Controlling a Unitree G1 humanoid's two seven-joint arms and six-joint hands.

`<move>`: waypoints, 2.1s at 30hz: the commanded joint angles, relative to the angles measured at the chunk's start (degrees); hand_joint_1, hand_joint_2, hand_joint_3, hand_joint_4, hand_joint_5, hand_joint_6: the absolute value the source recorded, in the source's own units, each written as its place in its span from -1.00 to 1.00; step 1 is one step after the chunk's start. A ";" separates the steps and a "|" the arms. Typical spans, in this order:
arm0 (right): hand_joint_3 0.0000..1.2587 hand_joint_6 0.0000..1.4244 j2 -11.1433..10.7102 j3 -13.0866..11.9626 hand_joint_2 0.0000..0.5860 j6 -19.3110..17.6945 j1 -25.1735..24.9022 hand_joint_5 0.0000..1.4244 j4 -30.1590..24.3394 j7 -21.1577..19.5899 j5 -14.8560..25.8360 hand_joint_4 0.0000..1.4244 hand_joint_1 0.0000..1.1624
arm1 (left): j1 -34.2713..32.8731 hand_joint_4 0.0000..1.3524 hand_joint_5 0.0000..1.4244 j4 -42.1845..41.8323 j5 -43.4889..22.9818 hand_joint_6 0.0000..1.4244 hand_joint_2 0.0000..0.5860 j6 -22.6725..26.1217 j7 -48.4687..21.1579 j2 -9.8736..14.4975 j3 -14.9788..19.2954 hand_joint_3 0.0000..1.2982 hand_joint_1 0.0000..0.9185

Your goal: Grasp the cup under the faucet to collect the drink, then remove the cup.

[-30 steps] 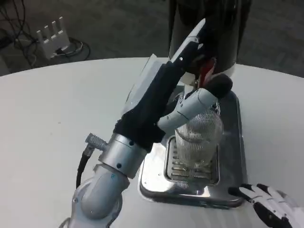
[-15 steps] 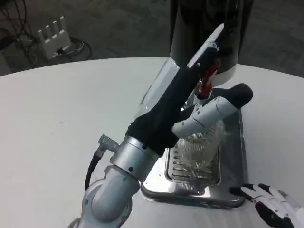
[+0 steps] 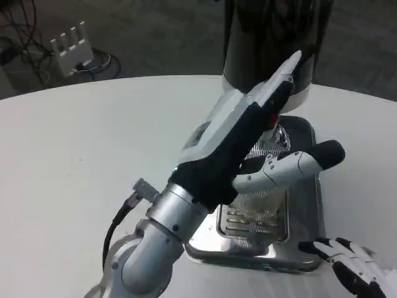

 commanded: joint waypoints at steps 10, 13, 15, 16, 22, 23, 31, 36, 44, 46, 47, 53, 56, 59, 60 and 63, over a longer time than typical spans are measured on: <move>-0.69 -1.00 0.07 -0.51 0.56 -0.56 0.28 -0.93 -0.40 -0.52 0.96 -0.85 -0.23 | -0.98 -1.00 -0.94 0.99 3.17 -0.99 -0.77 -0.90 -0.22 0.63 -2.29 -1.00 -1.00; -0.69 -1.00 0.16 -0.25 0.56 -0.49 0.21 -0.93 -0.36 -0.46 0.84 -0.85 -0.23 | -1.28 -1.00 -0.92 0.27 4.87 -0.98 -0.77 -1.43 -0.36 1.31 -2.98 -1.00 -1.00; -0.69 -1.00 0.11 -0.28 0.56 -0.49 0.21 -0.93 -0.33 -0.48 0.80 -0.85 -0.23 | -1.32 -1.00 -0.92 0.33 5.72 -0.97 -0.76 -2.16 -0.22 1.60 -3.28 -1.00 -1.00; -0.69 -1.00 0.09 -0.31 0.56 -0.42 0.21 -0.93 -0.29 -0.44 0.82 -0.85 -0.23 | -1.32 -1.00 -0.92 0.34 6.04 -0.97 -0.76 -2.40 -0.14 1.68 -3.37 -1.00 -1.00; -0.69 -1.00 0.14 -0.25 0.56 -0.37 -0.01 -0.93 -0.12 -0.47 0.96 -0.85 -0.23 | -1.50 -1.00 -0.90 0.51 8.02 -0.95 -0.74 -3.27 0.19 2.26 -3.96 -1.00 -1.00; -0.69 -1.00 0.18 -0.21 0.56 -0.38 0.01 -0.93 -0.09 -0.52 0.90 -0.85 -0.23 | -1.55 -1.00 -0.90 0.55 8.25 -0.95 -0.74 -3.34 0.19 2.31 -4.04 -1.00 -1.00; -0.69 -0.99 0.91 0.94 0.56 0.94 -1.77 -0.92 2.33 -0.15 2.73 -0.85 -0.23 | -1.89 -1.00 -0.89 1.23 10.07 -0.95 -0.73 -3.11 -0.38 3.51 -4.65 -1.00 -1.00; -0.72 -0.90 2.15 1.78 0.42 2.12 -2.88 -0.89 3.53 -0.87 3.36 -0.83 -0.19 | -2.49 -1.00 -0.88 2.50 8.87 -0.94 -0.79 -3.91 -1.48 4.31 -4.89 -1.00 -1.00; -0.77 -0.83 7.39 4.14 0.10 5.48 -7.79 -0.83 9.08 -3.58 6.97 -0.82 0.01 | -2.44 -1.00 -0.88 2.93 8.26 -0.94 -0.80 -4.02 -1.43 4.04 -4.51 -0.99 -1.00; -0.79 -0.81 8.44 4.79 0.01 6.47 -9.73 -0.83 10.76 -4.16 7.99 -0.81 0.10 | -2.38 -1.00 -0.88 2.80 8.24 -0.94 -0.80 -3.93 -1.44 4.01 -4.48 -0.99 -1.00; -0.80 -0.81 9.16 5.15 -0.03 6.85 -10.92 -0.83 11.73 -4.79 8.26 -0.82 0.13 | -2.33 -1.00 -0.88 2.72 8.28 -0.94 -0.80 -3.89 -1.46 4.02 -4.49 -0.99 -1.00; -0.82 -0.78 12.71 6.19 -0.09 8.87 -15.84 -0.83 14.89 -8.15 10.57 -0.82 0.22 | -2.05 -1.00 -0.88 2.10 8.31 -0.94 -0.80 -3.49 -1.58 3.86 -4.52 -0.98 -1.00; -0.82 -0.75 13.80 6.41 -0.16 9.29 -17.74 -0.83 16.52 -9.91 11.26 -0.82 0.27 | -1.99 -1.00 -0.88 1.80 8.11 -0.94 -0.80 -3.37 -1.68 3.82 -4.37 -0.98 -1.00; -0.84 -0.73 15.99 6.61 -0.23 6.59 -19.78 -0.83 20.40 -14.72 12.63 -0.84 0.32 | -1.96 -1.00 -0.88 1.54 8.13 -0.94 -0.80 -3.19 -1.76 3.72 -4.28 -0.98 -1.00; -0.84 -0.73 16.31 6.67 -0.25 5.98 -20.35 -0.83 21.62 -15.85 13.39 -0.84 0.36 | -1.94 -1.00 -0.88 1.45 8.13 -0.94 -0.80 -3.10 -1.83 3.66 -4.30 -0.98 -1.00; -0.84 -0.73 16.66 7.27 -0.27 3.84 -23.03 -0.83 25.86 -19.31 14.75 -0.84 0.37 | -1.99 -1.00 -0.88 1.17 8.22 -0.94 -0.80 -2.83 -2.13 3.60 -4.31 -0.98 -1.00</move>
